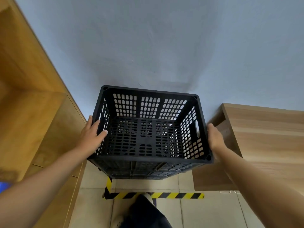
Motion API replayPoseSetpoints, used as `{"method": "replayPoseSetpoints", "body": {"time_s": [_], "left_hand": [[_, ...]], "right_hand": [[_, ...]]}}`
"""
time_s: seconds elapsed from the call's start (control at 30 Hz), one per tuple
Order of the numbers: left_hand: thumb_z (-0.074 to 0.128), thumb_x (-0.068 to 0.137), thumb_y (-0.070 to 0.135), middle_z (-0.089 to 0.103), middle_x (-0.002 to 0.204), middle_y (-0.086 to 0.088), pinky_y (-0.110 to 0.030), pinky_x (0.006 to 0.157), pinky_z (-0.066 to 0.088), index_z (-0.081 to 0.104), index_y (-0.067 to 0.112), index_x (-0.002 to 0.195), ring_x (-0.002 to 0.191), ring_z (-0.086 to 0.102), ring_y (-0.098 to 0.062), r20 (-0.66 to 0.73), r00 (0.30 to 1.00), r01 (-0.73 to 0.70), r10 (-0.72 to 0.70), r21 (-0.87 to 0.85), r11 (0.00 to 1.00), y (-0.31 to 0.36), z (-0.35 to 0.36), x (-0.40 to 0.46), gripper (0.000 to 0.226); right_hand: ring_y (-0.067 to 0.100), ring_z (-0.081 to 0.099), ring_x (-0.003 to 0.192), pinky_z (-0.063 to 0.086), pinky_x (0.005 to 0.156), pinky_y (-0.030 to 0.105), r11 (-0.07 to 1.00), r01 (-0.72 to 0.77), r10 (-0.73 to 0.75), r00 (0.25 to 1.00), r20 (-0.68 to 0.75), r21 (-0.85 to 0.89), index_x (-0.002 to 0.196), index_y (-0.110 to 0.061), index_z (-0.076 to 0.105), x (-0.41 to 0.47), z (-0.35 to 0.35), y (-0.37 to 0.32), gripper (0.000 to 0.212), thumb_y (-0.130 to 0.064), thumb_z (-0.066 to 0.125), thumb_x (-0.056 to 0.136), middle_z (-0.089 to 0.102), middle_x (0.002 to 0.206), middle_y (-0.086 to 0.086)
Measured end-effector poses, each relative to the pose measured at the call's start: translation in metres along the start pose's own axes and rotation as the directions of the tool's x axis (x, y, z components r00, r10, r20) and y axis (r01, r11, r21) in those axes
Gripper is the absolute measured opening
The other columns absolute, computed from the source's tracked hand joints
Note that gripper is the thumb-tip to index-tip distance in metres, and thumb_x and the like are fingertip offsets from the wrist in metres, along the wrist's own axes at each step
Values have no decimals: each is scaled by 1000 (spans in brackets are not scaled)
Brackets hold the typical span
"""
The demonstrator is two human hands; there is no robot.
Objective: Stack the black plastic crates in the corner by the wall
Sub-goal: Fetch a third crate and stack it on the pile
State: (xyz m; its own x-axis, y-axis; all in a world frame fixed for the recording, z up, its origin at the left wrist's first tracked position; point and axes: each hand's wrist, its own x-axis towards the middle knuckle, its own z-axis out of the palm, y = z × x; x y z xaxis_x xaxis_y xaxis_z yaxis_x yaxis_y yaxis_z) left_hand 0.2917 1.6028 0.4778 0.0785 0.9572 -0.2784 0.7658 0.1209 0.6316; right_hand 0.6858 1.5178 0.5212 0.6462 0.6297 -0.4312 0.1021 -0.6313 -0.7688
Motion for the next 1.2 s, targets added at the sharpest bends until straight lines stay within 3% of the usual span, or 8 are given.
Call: {"method": "replayPoseSetpoints", "body": {"time_s": [0.07, 0.13, 0.27, 0.47, 0.7, 0.83, 1.0, 1.2], "left_hand": [[47, 93, 40, -6, 160, 1, -48, 115, 18, 25, 21, 148, 146, 6, -28, -40, 999, -19, 23, 109, 994, -4, 6, -3, 62], [48, 93, 40, -4, 160, -3, -48, 115, 19, 27, 20, 148, 146, 6, -29, -55, 998, -22, 31, 147, 989, -2, 7, -2, 62], [48, 94, 37, -6, 160, -3, -47, 116, 18, 29, 19, 147, 146, 5, -29, -51, 998, -33, 40, 133, 991, 0, 5, -4, 59], [49, 93, 37, -6, 160, -3, -47, 114, 20, 31, 16, 146, 146, 6, -28, -47, 999, -22, 29, 145, 989, 2, 7, -6, 59], [48, 95, 26, -1, 160, 2, -44, 113, 22, 34, 14, 144, 145, 15, -25, -42, 999, -31, 29, -42, 999, 4, 0, -2, 52], [45, 96, 20, 3, 160, 4, -40, 115, 17, 35, 15, 144, 146, 11, -19, -26, 999, -39, 35, -158, 987, -2, -4, -1, 49], [40, 98, 19, 17, 157, 9, -30, 110, 16, 42, 19, 141, 144, 18, -13, -52, 998, -48, 34, -302, 952, -8, -12, -1, 43], [42, 98, 23, 10, 159, 8, -36, 115, 13, 36, 16, 144, 145, 13, -13, -27, 996, -89, 86, -185, 979, -11, -9, -1, 47]], "right_hand": [[28, 55, 85, 46, 78, 41, 990, 91, -96, 994, -43, -105, 88, -10, 55, -4, 5, 12, 38, -36, 28, 96, 60, 96, 17], [24, 50, 83, 45, 78, 40, 988, 130, -136, 988, -66, -83, 97, -5, 54, -8, 10, 16, 38, -32, 28, 98, 56, 92, 12], [29, 53, 96, 45, 93, 53, 995, 89, -84, 991, -107, 40, 100, -17, 50, -3, 13, 12, 29, -36, 28, 95, 54, 95, 6], [33, 53, 104, 44, 95, 52, 988, 52, -33, 991, -127, 146, 110, -18, 45, 7, 9, 10, 28, -34, 30, 93, 54, 112, 13], [30, 52, 102, 45, 92, 50, 983, 94, -76, 990, -120, 157, 111, -17, 45, 4, 9, 19, 27, -33, 31, 95, 53, 109, 12], [26, 51, 97, 45, 87, 45, 981, 102, -86, 991, -105, 166, 109, -17, 43, 1, 9, 18, 24, -33, 31, 95, 52, 107, 11], [16, 49, 86, 43, 80, 38, 984, 121, -110, 990, -85, 131, 109, -17, 42, 0, 14, 26, 22, -32, 32, 97, 50, 98, 3], [19, 50, 91, 45, 84, 41, 988, 143, -139, 988, -67, 65, 114, -21, 40, 3, 15, 31, 23, -35, 32, 98, 50, 97, 1]]}}
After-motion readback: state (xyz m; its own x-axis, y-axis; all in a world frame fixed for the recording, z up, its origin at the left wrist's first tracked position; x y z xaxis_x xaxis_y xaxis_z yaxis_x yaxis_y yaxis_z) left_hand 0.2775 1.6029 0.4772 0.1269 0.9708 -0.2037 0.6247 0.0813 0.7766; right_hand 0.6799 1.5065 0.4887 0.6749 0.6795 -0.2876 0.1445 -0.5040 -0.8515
